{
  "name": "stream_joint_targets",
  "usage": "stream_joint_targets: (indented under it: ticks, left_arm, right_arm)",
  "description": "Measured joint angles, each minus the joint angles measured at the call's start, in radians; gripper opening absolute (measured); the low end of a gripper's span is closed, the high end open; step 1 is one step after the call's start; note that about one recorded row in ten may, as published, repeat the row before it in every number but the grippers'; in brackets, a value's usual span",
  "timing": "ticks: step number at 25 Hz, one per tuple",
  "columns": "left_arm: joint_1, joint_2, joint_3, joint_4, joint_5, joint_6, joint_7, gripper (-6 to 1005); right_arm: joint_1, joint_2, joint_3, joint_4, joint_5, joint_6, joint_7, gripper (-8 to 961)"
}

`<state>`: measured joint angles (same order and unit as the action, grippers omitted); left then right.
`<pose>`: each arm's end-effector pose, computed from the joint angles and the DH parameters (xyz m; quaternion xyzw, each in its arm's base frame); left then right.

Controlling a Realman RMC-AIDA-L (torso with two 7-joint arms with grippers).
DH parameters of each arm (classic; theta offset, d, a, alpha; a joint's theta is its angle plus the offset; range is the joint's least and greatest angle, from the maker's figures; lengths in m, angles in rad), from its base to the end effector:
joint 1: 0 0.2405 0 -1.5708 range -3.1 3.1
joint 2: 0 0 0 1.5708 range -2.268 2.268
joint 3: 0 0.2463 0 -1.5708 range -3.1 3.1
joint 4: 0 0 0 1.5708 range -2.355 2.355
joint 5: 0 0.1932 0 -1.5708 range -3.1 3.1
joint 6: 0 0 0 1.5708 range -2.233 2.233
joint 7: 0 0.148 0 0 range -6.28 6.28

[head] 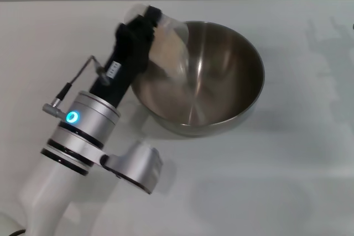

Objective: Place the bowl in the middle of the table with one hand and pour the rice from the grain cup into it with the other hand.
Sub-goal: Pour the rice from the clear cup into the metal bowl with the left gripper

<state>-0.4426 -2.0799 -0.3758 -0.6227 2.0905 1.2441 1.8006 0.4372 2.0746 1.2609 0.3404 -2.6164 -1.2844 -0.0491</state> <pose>-0.1761 0.2887 -0.0760 -0.6111 0.4719 0.0567 0.6330 0.2548 0.3473 0.0419 -0.6372 0.0885 0.3611 0.6751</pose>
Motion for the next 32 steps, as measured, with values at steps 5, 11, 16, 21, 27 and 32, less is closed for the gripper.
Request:
stream_joint_targets:
  ticks: [5,11,16,21,27,32]
  left_arm:
    - [-0.003,0.0,0.026,0.0,0.019,-0.038,0.195,28]
    - [-0.005,0.0,0.035,0.005,0.043,-0.043,0.336,30]
    - [-0.003,0.0,0.036,0.011,0.083,-0.04,0.443,32]
    - [0.006,0.0,0.034,0.013,0.114,-0.035,0.505,34]
    - [0.01,0.0,0.032,0.013,0.113,-0.042,0.499,36]
    - [0.013,0.0,-0.002,0.01,0.113,-0.04,0.49,37]
  right_arm:
    - [0.0,0.0,0.0,0.0,-0.005,-0.001,0.001,528]
    - [0.001,-0.001,0.0,0.0,-0.006,-0.003,0.002,527]
    - [0.002,-0.001,-0.002,0.0,-0.007,-0.014,0.002,527]
    - [0.002,-0.001,-0.002,0.0,-0.007,-0.015,0.002,528]
    - [0.002,-0.001,-0.002,0.0,-0.007,-0.021,0.002,528]
    - [0.002,-0.001,-0.002,-0.001,-0.007,-0.027,0.002,527]
